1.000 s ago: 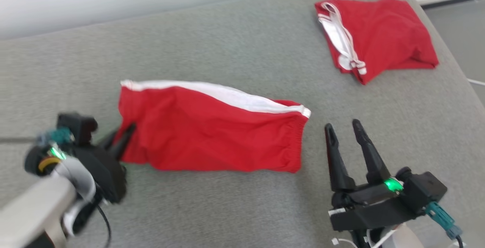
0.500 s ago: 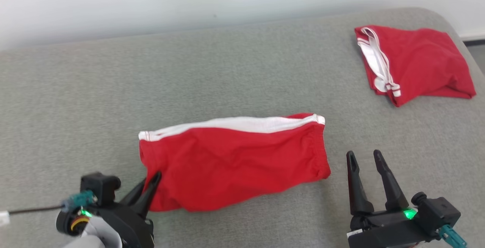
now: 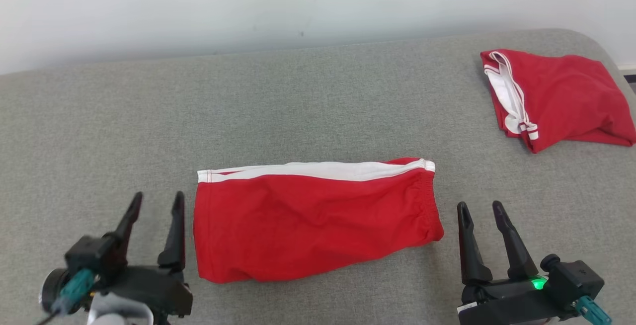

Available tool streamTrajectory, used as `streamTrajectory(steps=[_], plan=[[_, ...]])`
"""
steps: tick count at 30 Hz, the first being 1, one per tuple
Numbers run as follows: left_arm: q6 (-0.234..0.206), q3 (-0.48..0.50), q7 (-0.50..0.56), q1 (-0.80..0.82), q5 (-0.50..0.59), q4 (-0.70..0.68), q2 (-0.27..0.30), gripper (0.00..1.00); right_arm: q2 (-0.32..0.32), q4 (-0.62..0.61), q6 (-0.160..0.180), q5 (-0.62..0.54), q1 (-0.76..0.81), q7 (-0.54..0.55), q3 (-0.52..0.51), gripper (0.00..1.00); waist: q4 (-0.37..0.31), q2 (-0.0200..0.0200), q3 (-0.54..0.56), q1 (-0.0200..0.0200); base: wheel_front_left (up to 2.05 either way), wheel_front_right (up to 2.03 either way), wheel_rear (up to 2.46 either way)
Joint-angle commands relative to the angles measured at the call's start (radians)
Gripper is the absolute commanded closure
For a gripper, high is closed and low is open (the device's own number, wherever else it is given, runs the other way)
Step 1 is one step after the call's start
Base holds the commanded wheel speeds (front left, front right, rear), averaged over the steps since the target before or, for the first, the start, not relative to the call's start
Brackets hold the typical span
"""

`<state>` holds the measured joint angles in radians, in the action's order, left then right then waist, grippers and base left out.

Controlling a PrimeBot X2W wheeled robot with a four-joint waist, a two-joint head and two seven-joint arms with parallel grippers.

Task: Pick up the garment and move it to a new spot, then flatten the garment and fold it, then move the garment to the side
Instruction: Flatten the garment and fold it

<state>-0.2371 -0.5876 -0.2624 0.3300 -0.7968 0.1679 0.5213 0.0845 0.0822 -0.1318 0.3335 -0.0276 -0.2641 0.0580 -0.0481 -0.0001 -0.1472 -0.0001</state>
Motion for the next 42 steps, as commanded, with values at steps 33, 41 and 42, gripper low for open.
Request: streamTrajectory(steps=[33, 41, 42], plan=[[0.305, 0.625, -0.003, -0.329, 0.615, -0.067, -0.470, 0.00, 0.085, 0.370, 0.002, -0.071, -0.221, 0.001, 0.067, 0.00, 0.098, 0.0001, 0.006, 0.0001, 0.00, 0.00, 0.00], [0.307, 0.604, -0.003, -0.317, 0.583, -0.046, -0.472, 0.00, 0.104, 0.626, 0.002, -0.038, -0.358, 0.010, 0.091, 0.00, 0.130, 0.0001, -0.001, 0.0001, 0.00, 0.00, 0.00], [0.306, 0.603, -0.003, -0.317, 0.580, -0.045, -0.472, 0.00, 0.108, 0.655, 0.002, -0.030, -0.375, 0.015, 0.100, 0.00, 0.132, 0.0001, -0.002, 0.0001, 0.00, 0.00, 0.00]])
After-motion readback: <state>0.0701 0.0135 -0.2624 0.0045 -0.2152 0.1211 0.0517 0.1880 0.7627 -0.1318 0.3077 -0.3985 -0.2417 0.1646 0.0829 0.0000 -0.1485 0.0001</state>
